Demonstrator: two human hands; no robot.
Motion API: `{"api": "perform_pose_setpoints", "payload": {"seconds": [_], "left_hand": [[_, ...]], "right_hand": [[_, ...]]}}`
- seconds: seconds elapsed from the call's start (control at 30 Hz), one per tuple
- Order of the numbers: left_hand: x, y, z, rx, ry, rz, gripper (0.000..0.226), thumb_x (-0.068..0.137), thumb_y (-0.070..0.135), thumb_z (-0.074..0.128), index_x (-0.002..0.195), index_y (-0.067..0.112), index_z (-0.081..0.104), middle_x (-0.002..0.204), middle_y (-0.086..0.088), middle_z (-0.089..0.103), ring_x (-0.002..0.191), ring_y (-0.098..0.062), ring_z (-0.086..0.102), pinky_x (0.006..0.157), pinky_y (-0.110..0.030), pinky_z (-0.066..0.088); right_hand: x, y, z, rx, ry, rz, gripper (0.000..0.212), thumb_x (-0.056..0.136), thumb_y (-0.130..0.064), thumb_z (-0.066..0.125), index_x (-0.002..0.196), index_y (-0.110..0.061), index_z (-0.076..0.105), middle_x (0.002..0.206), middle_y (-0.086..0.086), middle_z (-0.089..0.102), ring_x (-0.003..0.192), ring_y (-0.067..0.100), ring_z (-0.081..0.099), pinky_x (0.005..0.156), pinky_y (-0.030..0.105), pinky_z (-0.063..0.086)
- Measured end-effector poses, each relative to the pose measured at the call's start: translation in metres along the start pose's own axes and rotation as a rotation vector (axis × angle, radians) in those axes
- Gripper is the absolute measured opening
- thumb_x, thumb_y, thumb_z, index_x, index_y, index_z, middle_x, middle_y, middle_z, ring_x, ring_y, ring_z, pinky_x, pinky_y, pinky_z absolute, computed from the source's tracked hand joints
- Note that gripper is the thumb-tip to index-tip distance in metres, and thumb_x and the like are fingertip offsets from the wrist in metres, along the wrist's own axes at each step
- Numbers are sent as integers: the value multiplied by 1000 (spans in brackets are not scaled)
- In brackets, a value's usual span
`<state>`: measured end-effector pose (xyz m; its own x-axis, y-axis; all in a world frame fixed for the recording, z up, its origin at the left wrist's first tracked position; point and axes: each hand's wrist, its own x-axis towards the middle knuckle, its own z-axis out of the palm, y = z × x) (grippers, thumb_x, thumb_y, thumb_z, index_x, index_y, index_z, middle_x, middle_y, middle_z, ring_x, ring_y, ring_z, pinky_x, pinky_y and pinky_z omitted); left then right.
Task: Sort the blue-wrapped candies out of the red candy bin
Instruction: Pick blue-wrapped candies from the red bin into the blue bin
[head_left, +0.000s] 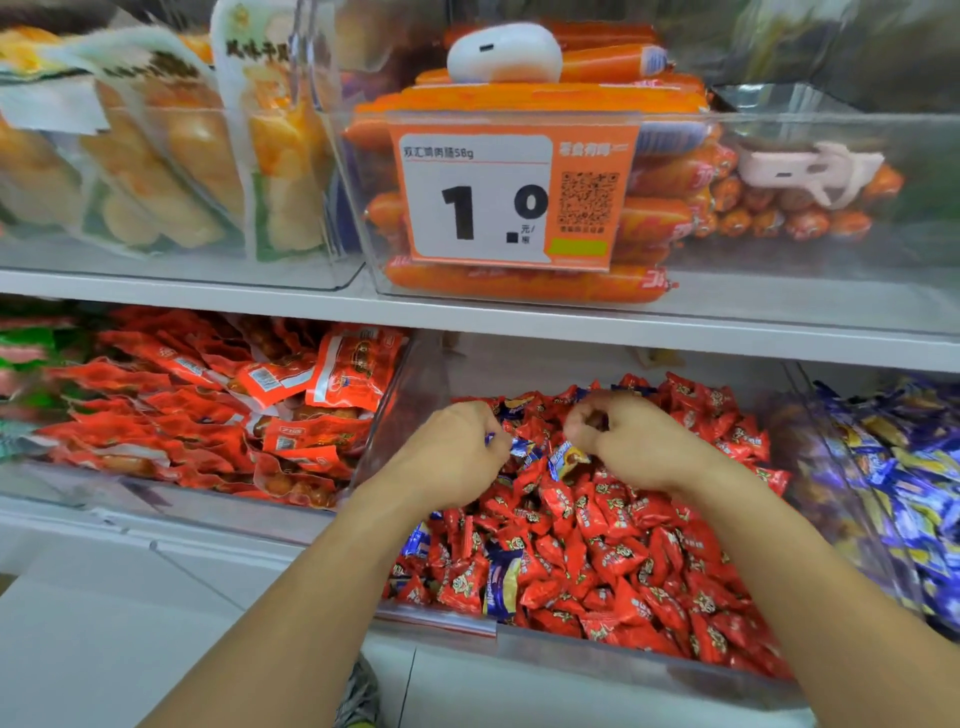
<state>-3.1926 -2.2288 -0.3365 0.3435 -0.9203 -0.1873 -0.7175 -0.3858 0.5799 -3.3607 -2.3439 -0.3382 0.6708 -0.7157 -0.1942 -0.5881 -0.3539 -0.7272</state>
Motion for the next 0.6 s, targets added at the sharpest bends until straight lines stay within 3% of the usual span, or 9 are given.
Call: {"api": "perform_pose_setpoints", "payload": {"seconds": [0.07, 0.13, 0.2, 0.27, 0.37, 0.43, 0.53, 0.6], "left_hand": [[0, 3, 0, -70, 9, 5, 28, 96, 28, 54, 89, 3, 62, 74, -15, 65, 54, -20, 47, 54, -29, 39], [2, 7, 1, -131, 19, -12, 30, 93, 26, 57, 85, -2, 64, 66, -11, 56, 51, -17, 45, 52, -25, 36], [5, 11, 3, -166, 28, -37, 29, 94, 23, 57, 82, -2, 64, 61, -4, 54, 38, -6, 43, 43, -19, 34], [9, 13, 5, -190, 45, -50, 25, 92, 25, 57, 83, 2, 60, 68, -5, 60, 35, -6, 38, 41, -21, 30], [13, 13, 12, -167, 38, -48, 16, 93, 28, 54, 107, 20, 56, 88, 0, 65, 55, -11, 51, 51, -24, 36], [14, 15, 18, -23, -14, 3, 26, 97, 26, 47, 120, 28, 60, 96, 2, 68, 66, -12, 58, 60, -21, 41], [14, 17, 24, 105, -95, 51, 30, 103, 28, 42, 122, 27, 65, 120, 0, 67, 103, -19, 62, 84, -22, 44], [15, 15, 26, 116, -170, 50, 27, 102, 37, 46, 118, 27, 66, 116, 1, 67, 104, -19, 61, 86, -30, 49]], "right_hand": [[-3, 0, -3, -6, 9, -49, 8, 94, -18, 63, 88, -21, 67, 90, 0, 69, 80, 15, 63, 72, 26, 51], [-5, -1, -5, -56, -1, -83, 6, 92, -15, 65, 91, -21, 68, 91, -2, 68, 81, 14, 64, 68, 16, 49], [-5, 0, -7, -106, -14, -76, 8, 93, -14, 65, 96, -20, 68, 91, -1, 67, 71, 7, 60, 57, 8, 44], [-7, 2, -12, -145, -1, -60, 8, 94, -15, 64, 98, -22, 68, 86, -7, 66, 62, -2, 56, 53, 7, 41], [-12, 5, -20, -191, 17, -56, 12, 93, -22, 66, 101, -31, 67, 88, -10, 69, 69, 0, 61, 61, 15, 47], [-17, 4, -26, -216, 32, -78, 20, 88, -26, 72, 106, -33, 68, 94, -12, 67, 79, 0, 61, 64, 11, 43], [-23, 2, -28, -274, 24, -95, 28, 78, -38, 81, 103, -38, 69, 90, -14, 59, 71, -5, 53, 60, 12, 35], [-26, 0, -18, -345, 4, -80, 30, 77, -49, 78, 103, -36, 70, 85, -17, 56, 71, -7, 52, 61, 13, 37]]}}
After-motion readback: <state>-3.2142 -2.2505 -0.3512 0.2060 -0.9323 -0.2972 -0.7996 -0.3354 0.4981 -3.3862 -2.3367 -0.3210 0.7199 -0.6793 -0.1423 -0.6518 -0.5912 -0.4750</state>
